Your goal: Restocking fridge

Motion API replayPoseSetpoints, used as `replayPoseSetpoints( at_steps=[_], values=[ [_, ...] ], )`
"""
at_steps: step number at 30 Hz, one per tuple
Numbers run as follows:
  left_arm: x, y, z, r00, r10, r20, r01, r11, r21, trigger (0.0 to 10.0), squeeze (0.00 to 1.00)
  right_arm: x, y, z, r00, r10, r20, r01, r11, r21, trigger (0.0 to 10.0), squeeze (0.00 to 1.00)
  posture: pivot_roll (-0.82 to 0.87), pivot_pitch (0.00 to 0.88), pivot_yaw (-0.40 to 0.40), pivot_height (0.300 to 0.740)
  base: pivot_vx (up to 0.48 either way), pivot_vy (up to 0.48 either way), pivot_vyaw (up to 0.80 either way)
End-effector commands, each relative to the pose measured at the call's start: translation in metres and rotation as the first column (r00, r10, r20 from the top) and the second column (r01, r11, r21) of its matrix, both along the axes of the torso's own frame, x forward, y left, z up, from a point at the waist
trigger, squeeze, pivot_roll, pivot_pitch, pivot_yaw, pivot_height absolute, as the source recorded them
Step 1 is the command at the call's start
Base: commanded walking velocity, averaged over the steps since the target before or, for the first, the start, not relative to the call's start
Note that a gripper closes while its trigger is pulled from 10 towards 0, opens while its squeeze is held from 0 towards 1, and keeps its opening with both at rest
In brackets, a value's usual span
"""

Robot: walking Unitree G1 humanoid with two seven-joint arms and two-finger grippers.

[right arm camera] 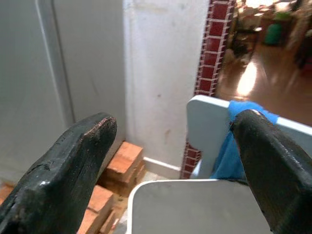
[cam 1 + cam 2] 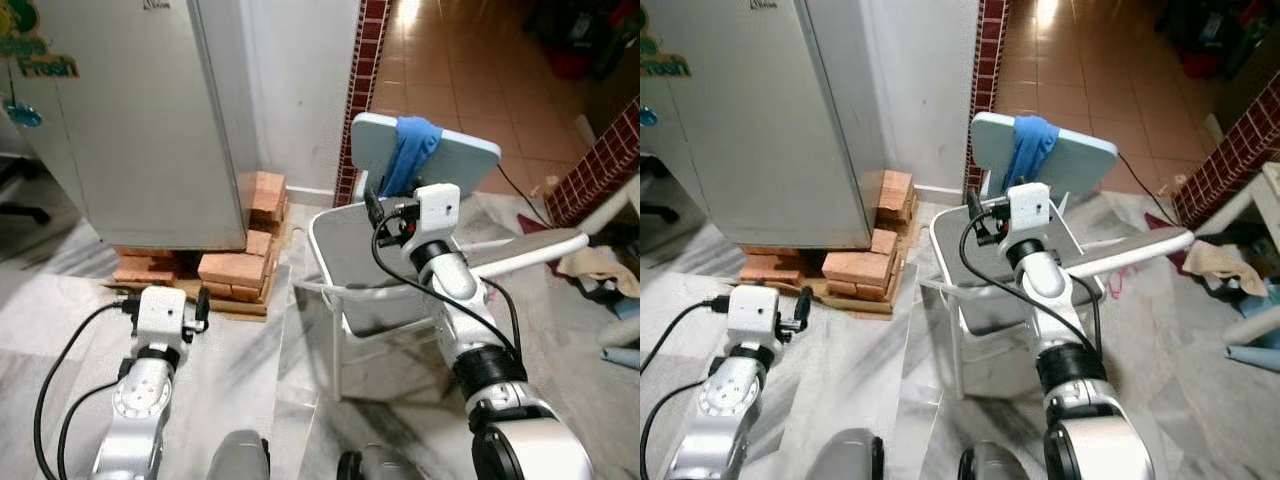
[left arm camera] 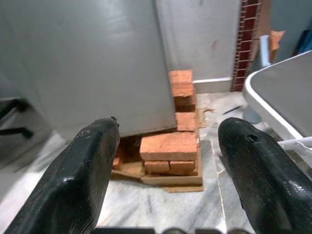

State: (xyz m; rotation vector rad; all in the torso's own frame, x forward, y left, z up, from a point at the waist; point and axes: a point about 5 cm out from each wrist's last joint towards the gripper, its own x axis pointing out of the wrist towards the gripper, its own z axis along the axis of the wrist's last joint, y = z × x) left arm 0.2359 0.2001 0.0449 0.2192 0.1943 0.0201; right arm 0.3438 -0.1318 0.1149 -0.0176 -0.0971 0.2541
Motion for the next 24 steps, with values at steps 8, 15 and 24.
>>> replayPoseSetpoints(
  at_steps=[8,15,24],
  values=[
    [0.0019,-0.0034,0.0003,1.000,-0.003,-0.001,0.003,1.000,0.021,10.0,0.00,0.0007,0.0013,-0.0010,1.000,-0.006,-0.002,0.006,1.000,0.002,10.0,0.00,0.14,0.102,-0.038,0.740,0.000,0.472,-0.80],
    [0.0022,-0.0033,0.0012,1.000,-0.006,-0.002,0.006,0.999,0.033,10.0,0.00,0.0007,0.0024,-0.0014,1.000,-0.007,0.000,0.007,1.000,0.004,10.0,0.00,0.14,0.104,-0.034,0.740,0.000,0.468,-0.75],
    [0.0028,-0.0045,0.0020,1.000,-0.020,0.004,0.019,0.999,0.051,10.0,0.00,-0.0005,0.0035,-0.0054,1.000,-0.007,-0.021,0.007,1.000,0.019,10.0,0.00,0.14,0.105,-0.031,0.740,0.000,0.415,-0.18]
  ],
)
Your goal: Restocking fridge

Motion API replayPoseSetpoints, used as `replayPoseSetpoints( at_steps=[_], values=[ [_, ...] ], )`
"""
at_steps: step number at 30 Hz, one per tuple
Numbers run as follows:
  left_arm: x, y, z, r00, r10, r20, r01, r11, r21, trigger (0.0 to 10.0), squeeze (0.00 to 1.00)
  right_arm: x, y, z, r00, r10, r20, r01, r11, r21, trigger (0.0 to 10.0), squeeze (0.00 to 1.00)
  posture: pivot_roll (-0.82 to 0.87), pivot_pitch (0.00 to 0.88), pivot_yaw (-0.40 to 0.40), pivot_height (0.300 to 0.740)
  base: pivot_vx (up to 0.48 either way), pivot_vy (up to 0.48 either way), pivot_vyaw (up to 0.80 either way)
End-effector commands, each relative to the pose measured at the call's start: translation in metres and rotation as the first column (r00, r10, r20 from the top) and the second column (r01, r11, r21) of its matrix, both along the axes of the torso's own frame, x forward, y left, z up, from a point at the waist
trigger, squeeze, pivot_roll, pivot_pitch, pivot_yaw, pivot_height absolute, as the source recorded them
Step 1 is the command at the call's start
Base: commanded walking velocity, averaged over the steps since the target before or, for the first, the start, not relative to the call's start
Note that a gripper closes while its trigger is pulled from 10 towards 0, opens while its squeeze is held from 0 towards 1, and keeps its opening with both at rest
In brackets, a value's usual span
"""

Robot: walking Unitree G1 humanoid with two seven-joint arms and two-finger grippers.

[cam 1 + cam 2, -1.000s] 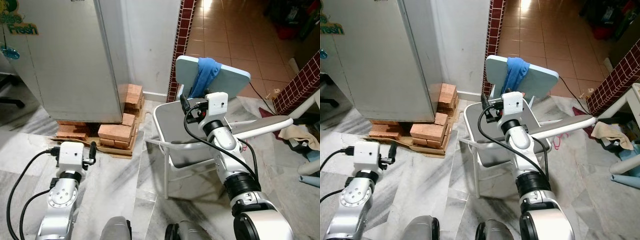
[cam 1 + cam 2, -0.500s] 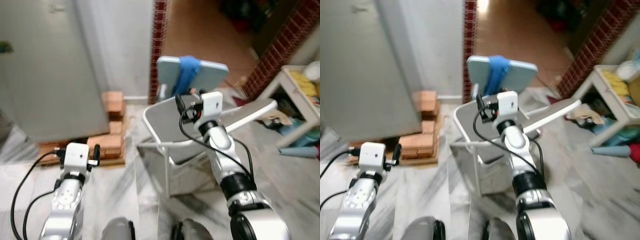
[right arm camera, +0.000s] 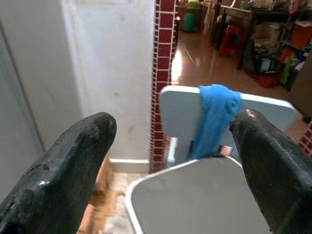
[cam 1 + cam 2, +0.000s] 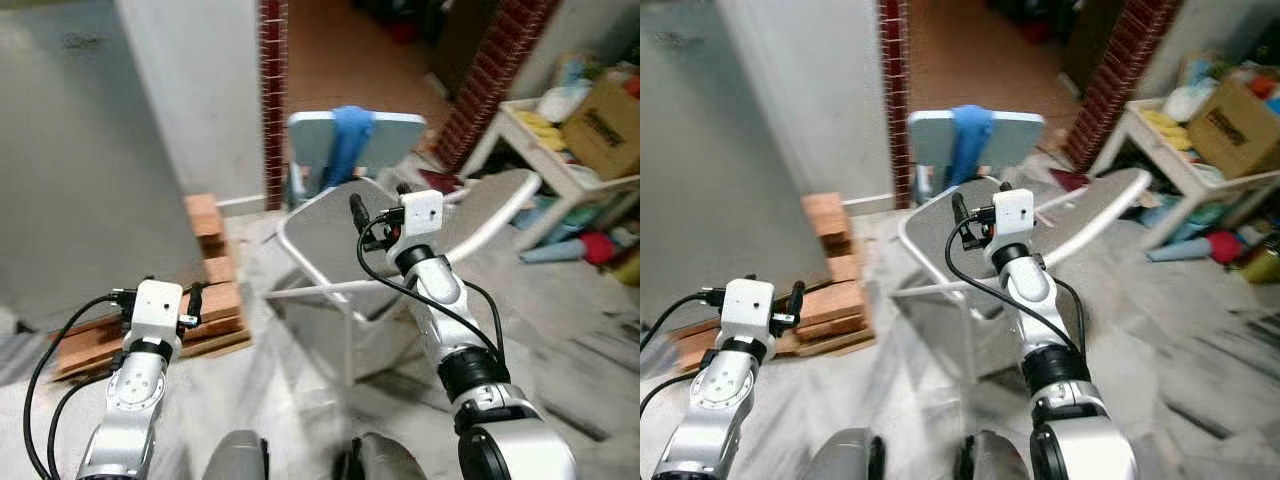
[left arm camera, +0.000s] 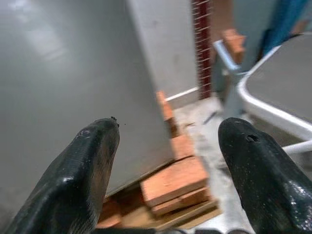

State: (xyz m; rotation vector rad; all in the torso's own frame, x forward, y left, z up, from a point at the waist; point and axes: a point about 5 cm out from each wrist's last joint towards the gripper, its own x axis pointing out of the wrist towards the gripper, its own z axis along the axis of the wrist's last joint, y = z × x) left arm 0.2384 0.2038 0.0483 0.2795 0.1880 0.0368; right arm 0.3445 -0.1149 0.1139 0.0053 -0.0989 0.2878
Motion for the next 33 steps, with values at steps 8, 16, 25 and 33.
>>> replayPoseSetpoints(
  at_steps=[8,16,25,33],
  values=[
    [0.0010,-0.0130,-0.0019,0.998,-0.058,-0.007,0.058,0.998,0.024,10.0,0.00,-0.0026,-0.0128,-0.0045,0.999,-0.042,-0.007,0.042,0.999,-0.019,10.0,0.00,0.14,0.106,-0.032,0.740,0.000,0.000,-0.80],
    [0.0015,-0.0166,-0.0007,0.994,-0.107,0.002,0.107,0.993,0.040,10.0,0.00,-0.0012,-0.0125,-0.0019,0.999,-0.043,0.004,0.043,0.999,-0.024,10.0,0.00,0.14,0.106,-0.036,0.740,-0.133,0.000,-0.80],
    [0.0013,-0.0174,-0.0008,0.994,-0.111,0.007,0.111,0.993,0.030,10.0,0.00,-0.0003,-0.0115,-0.0008,0.999,-0.044,0.010,0.044,0.999,-0.028,10.0,0.00,0.14,0.105,-0.036,0.740,0.000,-0.310,-0.80],
    [0.0037,-0.0165,-0.0024,0.993,-0.119,0.003,0.119,0.993,0.025,10.0,0.00,-0.0024,-0.0146,-0.0028,0.998,-0.060,0.009,0.060,0.998,-0.029,10.0,0.00,0.13,0.095,-0.026,0.740,0.000,0.000,-0.80]
  ],
)
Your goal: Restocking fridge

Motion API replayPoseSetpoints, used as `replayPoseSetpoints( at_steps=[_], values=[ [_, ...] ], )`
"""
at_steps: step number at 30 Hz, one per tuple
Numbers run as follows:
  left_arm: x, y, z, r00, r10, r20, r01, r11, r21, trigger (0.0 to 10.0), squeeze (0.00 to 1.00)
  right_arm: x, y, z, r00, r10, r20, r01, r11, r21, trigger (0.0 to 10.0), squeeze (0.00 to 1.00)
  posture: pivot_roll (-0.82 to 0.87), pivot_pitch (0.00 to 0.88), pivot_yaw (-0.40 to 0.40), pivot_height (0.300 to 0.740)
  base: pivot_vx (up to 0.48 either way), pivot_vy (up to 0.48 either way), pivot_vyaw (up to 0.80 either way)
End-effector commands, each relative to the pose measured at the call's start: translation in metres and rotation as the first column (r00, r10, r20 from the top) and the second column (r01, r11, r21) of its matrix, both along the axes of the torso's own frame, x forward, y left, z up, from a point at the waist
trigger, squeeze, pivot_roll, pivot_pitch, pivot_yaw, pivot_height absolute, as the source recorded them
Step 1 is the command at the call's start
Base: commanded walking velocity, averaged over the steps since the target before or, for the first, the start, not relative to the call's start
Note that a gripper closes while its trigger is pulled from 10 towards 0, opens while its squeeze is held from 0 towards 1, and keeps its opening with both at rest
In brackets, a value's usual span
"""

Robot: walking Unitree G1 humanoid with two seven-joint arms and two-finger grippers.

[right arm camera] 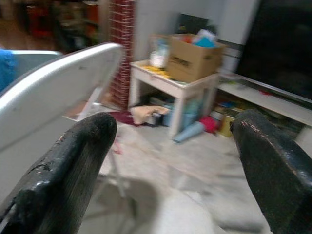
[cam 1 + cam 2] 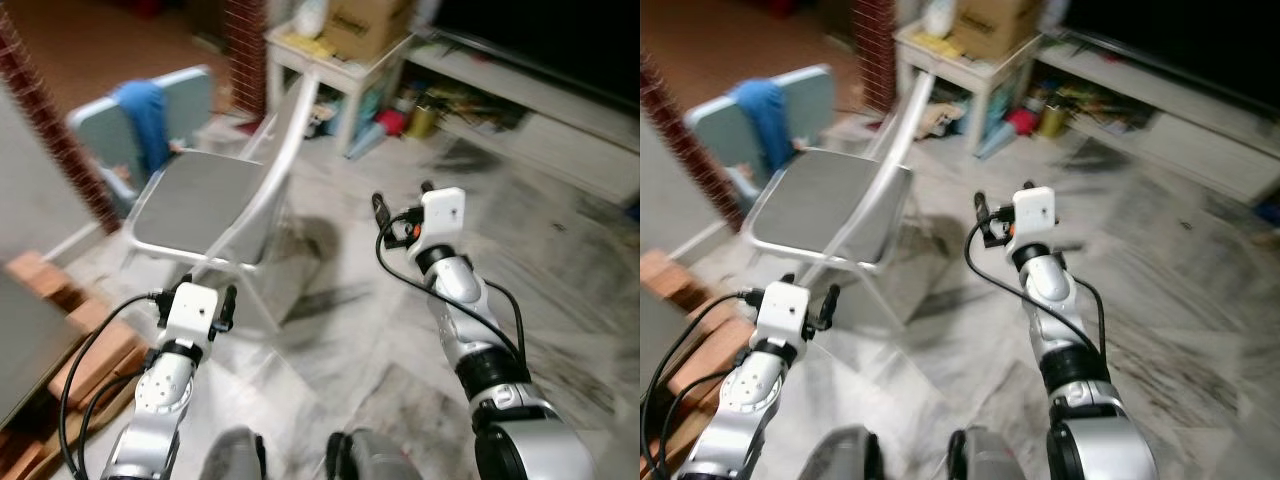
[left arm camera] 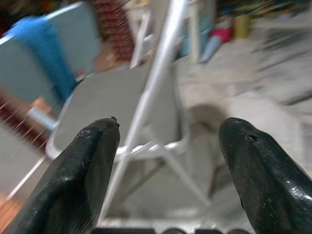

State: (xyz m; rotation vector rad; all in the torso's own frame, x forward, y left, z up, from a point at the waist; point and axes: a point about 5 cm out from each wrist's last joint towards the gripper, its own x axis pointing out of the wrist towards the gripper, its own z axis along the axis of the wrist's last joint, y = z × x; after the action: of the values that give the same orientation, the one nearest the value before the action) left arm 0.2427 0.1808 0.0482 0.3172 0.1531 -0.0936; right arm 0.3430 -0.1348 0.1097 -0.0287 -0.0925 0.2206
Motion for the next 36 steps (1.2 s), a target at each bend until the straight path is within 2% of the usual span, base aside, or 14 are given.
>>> replayPoseSetpoints(
  at_steps=[1,4,8,10,11,14,17,25,29,30,32,36],
  values=[
    [0.000,0.007,-0.002,1.000,0.015,-0.011,-0.015,1.000,0.000,10.0,0.00,-0.001,0.004,0.001,1.000,0.005,0.009,-0.005,1.000,0.002,10.0,0.00,0.13,0.094,-0.025,0.740,0.000,0.000,-0.80],
    [0.003,0.009,-0.003,1.000,0.003,-0.018,-0.003,1.000,0.009,10.0,0.00,-0.004,0.002,-0.002,1.000,-0.007,0.003,0.007,1.000,0.006,10.0,0.00,0.12,0.088,-0.018,0.740,0.000,0.000,-0.80],
    [0.011,0.020,0.001,1.000,-0.023,-0.021,0.024,0.999,0.043,10.0,0.00,-0.016,-0.007,-0.010,0.999,-0.041,-0.007,0.041,0.999,0.007,10.0,0.00,0.10,0.065,-0.004,0.740,0.000,0.000,-0.80],
    [0.017,0.029,0.006,1.000,0.002,-0.010,-0.001,0.999,0.046,10.0,0.00,-0.028,-0.014,-0.018,0.998,-0.065,-0.025,0.065,0.998,0.005,10.0,0.00,0.09,0.052,0.004,0.740,0.000,0.000,-0.80],
    [0.017,0.029,0.006,1.000,0.002,-0.010,-0.001,0.999,0.046,10.0,0.00,-0.028,-0.014,-0.018,0.998,-0.065,-0.025,0.065,0.998,0.005,10.0,0.00,0.09,0.052,0.004,0.740,0.000,0.000,-0.80],
    [0.018,0.028,0.006,1.000,0.012,-0.002,-0.012,0.999,0.048,10.0,0.00,-0.042,-0.023,-0.028,0.994,-0.101,-0.047,0.101,0.995,0.003,10.0,0.00,0.08,0.033,0.019,0.740,0.000,0.000,-0.80],
    [0.015,0.019,0.003,1.000,-0.002,0.005,0.002,0.999,0.041,10.0,0.00,-0.056,-0.032,-0.036,0.987,-0.144,-0.068,0.144,0.990,-0.010,10.0,0.00,0.06,0.013,0.030,0.740,0.000,0.000,-0.80],
    [0.013,0.014,-0.002,1.000,0.022,0.021,-0.022,1.000,0.021,10.0,0.00,-0.068,-0.040,-0.043,0.981,-0.162,-0.102,0.160,0.987,-0.026,10.0,0.00,0.04,0.000,0.028,0.740,0.000,0.000,-0.77],
    [0.001,0.026,-0.010,0.991,0.135,0.009,-0.135,0.991,-0.018,10.0,0.00,-0.075,-0.043,-0.047,0.981,-0.152,-0.120,0.149,0.988,-0.036,10.0,0.00,0.04,0.000,0.018,0.740,0.000,0.000,0.00],
    [0.001,0.026,-0.010,0.991,0.135,0.009,-0.135,0.991,-0.018,10.0,0.00,-0.075,-0.043,-0.047,0.981,-0.152,-0.120,0.149,0.988,-0.036,10.0,0.00,0.04,0.000,0.018,0.740,0.000,0.000,0.00],
    [-0.011,0.032,-0.016,0.985,0.170,0.005,-0.170,0.985,-0.014,10.0,0.00,-0.086,-0.046,-0.052,0.980,-0.144,-0.141,0.140,0.989,-0.038,10.0,0.00,0.04,0.000,0.010,0.740,0.000,0.000,0.00],
    [-0.018,0.037,-0.023,0.976,0.216,-0.010,-0.216,0.976,-0.016,10.0,0.00,-0.089,-0.050,-0.057,0.975,-0.143,-0.172,0.137,0.989,-0.046,10.0,0.00,0.06,0.000,-0.014,0.740,0.000,0.000,0.00]
  ],
)
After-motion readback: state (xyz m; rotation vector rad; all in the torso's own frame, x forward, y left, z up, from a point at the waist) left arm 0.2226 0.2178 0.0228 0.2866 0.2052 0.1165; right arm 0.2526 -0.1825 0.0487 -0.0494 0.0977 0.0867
